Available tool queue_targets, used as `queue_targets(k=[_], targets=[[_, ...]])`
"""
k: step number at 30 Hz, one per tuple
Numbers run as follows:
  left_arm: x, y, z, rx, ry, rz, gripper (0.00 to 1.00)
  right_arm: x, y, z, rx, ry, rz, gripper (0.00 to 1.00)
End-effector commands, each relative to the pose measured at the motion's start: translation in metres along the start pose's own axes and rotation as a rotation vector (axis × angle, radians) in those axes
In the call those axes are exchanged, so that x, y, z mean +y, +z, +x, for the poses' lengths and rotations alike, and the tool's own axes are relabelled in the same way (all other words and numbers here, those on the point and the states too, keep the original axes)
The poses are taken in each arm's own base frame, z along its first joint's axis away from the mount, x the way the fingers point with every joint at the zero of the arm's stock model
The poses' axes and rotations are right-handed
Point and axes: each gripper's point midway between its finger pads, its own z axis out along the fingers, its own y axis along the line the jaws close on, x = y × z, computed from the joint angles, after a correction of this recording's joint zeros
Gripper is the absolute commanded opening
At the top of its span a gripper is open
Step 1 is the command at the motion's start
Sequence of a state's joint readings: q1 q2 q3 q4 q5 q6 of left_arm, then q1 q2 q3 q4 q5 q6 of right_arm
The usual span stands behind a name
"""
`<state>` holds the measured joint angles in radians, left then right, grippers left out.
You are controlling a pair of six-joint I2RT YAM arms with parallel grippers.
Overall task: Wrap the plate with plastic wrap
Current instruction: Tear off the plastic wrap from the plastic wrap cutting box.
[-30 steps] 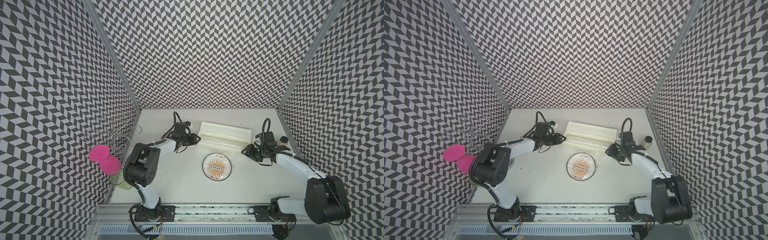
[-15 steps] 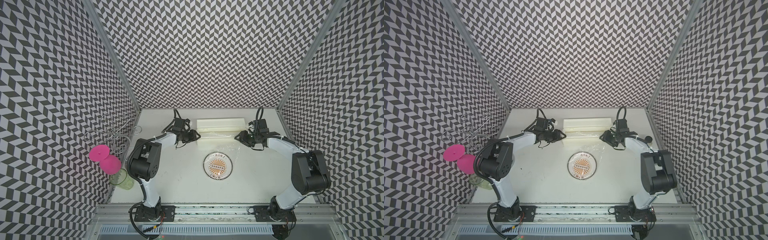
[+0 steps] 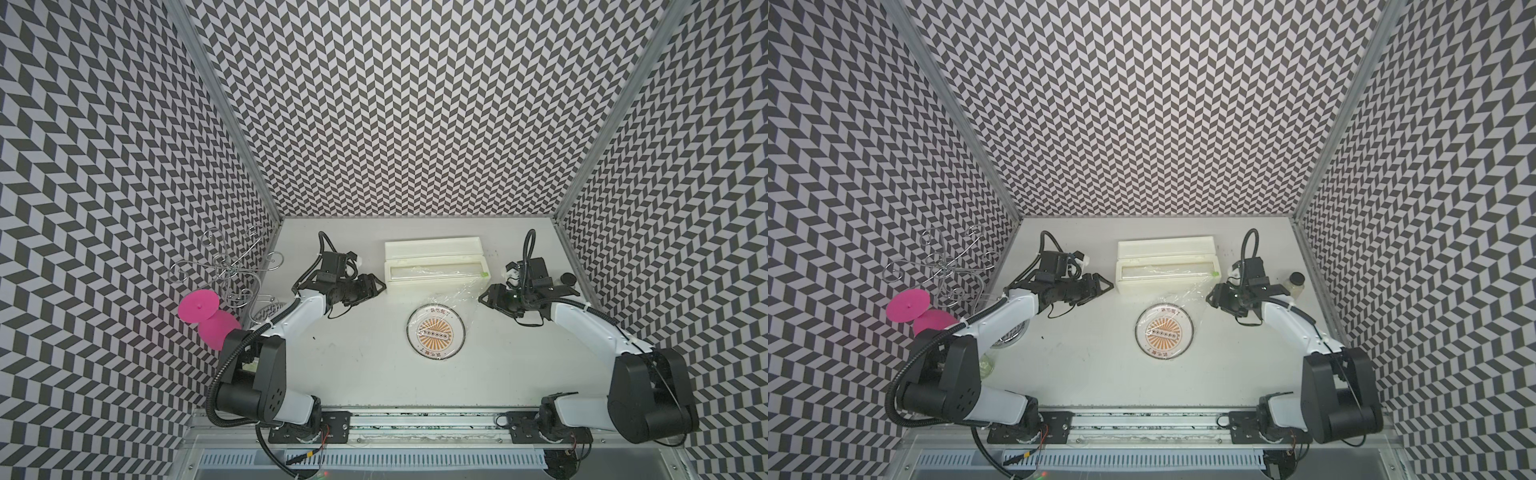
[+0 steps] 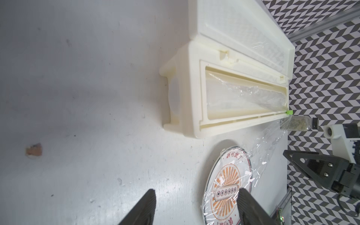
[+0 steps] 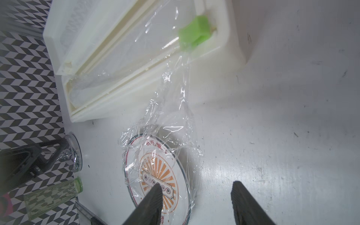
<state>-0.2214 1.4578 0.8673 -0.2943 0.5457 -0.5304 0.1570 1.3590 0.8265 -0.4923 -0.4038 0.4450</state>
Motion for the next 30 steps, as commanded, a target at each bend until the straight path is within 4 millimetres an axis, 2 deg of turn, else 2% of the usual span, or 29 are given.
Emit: queue_targets(k=[1,7,10,12,14,17,19,22,25,28,29,30], targets=[[-0.012,-0.001,0.025,0.063,-0.001,0.035,0.67,0.016,0.006,-0.020,-0.043,-0.021,-0.056,0.57],[-0.035,0.008,0.095,0.194,0.019,0.126,0.68,0.031,0.021,-0.048,-0.095,0.010,-0.128,0.54],[-0.035,0.015,0.119,0.230,0.003,0.144,0.68,0.032,0.030,-0.064,-0.133,0.036,-0.131,0.52],[-0.035,0.019,0.128,0.242,0.005,0.141,0.68,0.025,0.039,-0.065,-0.140,0.058,-0.117,0.50],[-0.032,0.024,0.137,0.263,-0.001,0.138,0.67,0.015,0.048,-0.060,-0.138,0.072,-0.098,0.45],[-0.030,0.029,0.147,0.288,-0.015,0.160,0.65,0.000,0.060,-0.045,-0.116,0.100,-0.078,0.26],[-0.030,0.032,0.150,0.301,-0.017,0.166,0.64,-0.004,0.067,-0.025,-0.074,0.112,-0.074,0.10],[-0.030,0.034,0.149,0.303,-0.008,0.165,0.62,-0.013,0.074,0.011,-0.012,0.110,-0.010,0.00],[-0.027,0.038,0.151,0.308,-0.004,0.157,0.62,-0.026,0.077,0.036,0.016,0.156,0.021,0.00],[-0.026,0.040,0.154,0.322,-0.005,0.156,0.62,-0.028,0.077,0.042,0.022,0.178,0.014,0.00],[-0.026,0.040,0.155,0.326,-0.001,0.155,0.62,-0.026,0.076,0.041,0.021,0.178,0.004,0.04],[-0.026,0.038,0.157,0.330,0.004,0.153,0.63,-0.022,0.074,0.038,0.018,0.171,-0.004,0.13]])
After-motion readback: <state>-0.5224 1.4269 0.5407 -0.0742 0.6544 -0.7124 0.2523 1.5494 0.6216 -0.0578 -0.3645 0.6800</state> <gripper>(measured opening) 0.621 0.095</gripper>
